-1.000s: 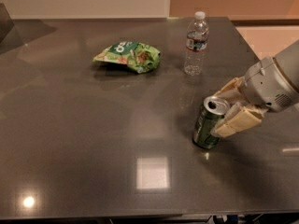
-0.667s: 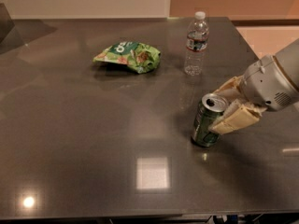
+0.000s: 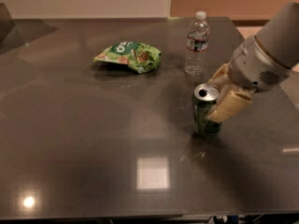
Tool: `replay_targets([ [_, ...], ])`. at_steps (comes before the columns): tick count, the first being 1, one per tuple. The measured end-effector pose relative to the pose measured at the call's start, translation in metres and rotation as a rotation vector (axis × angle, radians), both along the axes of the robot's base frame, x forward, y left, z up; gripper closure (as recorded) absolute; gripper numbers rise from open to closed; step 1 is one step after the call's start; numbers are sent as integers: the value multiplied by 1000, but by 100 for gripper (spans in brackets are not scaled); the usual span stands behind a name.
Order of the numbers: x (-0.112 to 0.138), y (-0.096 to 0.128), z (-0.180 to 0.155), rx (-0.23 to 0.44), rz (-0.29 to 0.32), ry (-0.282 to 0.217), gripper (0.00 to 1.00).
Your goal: Knock green can over
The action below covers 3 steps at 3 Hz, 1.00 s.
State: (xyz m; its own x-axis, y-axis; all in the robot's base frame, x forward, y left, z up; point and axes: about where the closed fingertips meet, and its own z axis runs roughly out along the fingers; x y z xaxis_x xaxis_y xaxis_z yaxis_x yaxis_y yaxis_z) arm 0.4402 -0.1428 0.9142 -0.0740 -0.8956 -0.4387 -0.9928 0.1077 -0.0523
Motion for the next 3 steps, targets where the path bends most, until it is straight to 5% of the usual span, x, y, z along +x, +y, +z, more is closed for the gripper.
replay_targets([
  [2, 15, -3, 4, -326, -3, -18, 100],
  [3, 14, -3, 4, -420, 19, -18, 100],
])
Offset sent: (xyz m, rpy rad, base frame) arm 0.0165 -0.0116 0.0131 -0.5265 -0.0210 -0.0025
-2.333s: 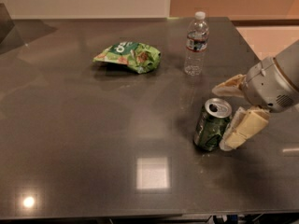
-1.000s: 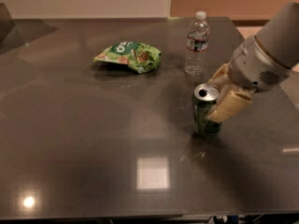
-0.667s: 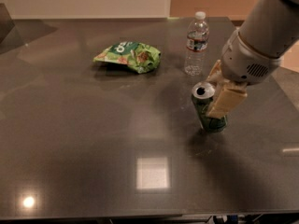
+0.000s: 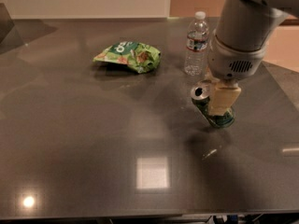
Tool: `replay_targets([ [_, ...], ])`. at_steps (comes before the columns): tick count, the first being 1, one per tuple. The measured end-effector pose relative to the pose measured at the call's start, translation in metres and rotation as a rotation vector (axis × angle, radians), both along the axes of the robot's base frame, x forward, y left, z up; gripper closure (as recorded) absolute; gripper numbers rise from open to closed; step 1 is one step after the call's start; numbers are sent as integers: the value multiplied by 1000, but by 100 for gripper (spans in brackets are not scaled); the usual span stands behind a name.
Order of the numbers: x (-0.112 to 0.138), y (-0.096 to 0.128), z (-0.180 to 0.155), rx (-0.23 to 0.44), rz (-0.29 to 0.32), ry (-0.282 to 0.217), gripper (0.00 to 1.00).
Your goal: Knock green can over
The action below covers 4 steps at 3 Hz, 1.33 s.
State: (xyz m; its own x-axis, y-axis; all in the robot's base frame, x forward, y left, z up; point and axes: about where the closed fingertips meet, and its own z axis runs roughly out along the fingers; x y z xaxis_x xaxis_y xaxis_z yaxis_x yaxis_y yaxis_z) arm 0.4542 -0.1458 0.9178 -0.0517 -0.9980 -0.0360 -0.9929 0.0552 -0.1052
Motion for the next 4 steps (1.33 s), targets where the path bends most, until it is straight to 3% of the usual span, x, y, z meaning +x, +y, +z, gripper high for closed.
replay_targets([
  [1, -3, 3, -6, -67, 32, 23, 84],
  [2, -6, 8, -13, -112, 68, 37, 61],
  [4, -9, 16, -22, -141, 115, 60, 14],
])
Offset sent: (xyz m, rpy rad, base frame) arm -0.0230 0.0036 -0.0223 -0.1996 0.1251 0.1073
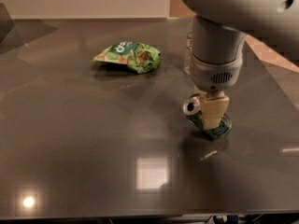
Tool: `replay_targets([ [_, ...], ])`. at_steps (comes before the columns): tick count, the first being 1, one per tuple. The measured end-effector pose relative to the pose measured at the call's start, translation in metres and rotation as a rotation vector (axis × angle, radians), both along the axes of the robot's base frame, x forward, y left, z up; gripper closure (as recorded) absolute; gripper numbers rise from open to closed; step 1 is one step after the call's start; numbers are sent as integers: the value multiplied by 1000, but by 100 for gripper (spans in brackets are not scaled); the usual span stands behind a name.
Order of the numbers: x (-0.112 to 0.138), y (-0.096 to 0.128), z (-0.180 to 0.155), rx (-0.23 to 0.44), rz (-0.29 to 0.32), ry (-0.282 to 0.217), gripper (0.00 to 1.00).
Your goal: Knock green can over
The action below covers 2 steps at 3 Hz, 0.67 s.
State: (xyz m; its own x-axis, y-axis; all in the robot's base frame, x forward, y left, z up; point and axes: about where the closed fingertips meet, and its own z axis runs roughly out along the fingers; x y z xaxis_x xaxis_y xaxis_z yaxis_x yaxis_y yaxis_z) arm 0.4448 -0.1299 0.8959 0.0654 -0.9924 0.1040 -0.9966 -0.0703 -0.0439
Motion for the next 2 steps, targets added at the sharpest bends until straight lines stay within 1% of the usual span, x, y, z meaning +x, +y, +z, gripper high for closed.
replay_targets([
  [1, -3, 2, -7, 0, 11, 21, 0],
  [2, -4, 2, -14, 53, -21, 49, 0],
])
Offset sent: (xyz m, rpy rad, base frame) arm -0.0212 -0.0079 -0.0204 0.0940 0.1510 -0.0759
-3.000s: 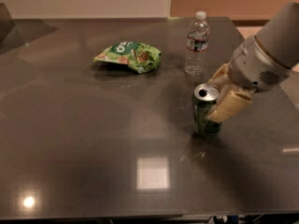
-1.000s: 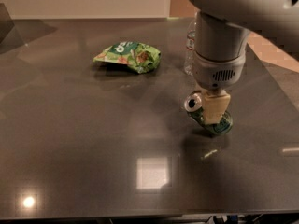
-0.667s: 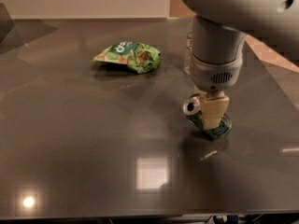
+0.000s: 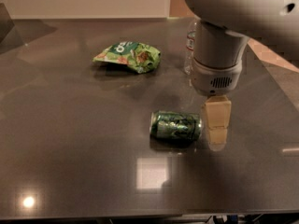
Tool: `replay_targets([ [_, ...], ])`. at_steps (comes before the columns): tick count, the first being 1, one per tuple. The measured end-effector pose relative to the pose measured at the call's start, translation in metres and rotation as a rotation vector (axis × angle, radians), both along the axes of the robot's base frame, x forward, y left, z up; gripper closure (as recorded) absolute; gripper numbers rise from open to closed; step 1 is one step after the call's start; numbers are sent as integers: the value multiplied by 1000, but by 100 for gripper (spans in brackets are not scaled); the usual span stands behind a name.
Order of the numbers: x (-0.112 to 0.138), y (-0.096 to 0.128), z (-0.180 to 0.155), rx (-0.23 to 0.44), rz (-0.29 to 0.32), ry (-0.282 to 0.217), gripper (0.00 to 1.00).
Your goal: Knock green can over
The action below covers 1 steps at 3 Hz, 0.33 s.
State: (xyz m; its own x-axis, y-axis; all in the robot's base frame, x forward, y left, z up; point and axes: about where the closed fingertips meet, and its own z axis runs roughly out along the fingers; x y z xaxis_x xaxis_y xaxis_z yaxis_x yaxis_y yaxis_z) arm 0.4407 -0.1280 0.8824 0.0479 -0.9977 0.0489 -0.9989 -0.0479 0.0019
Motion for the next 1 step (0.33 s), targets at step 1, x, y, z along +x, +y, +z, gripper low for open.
replay_targets([
  [1, 5, 4, 0, 12, 3, -21, 0],
])
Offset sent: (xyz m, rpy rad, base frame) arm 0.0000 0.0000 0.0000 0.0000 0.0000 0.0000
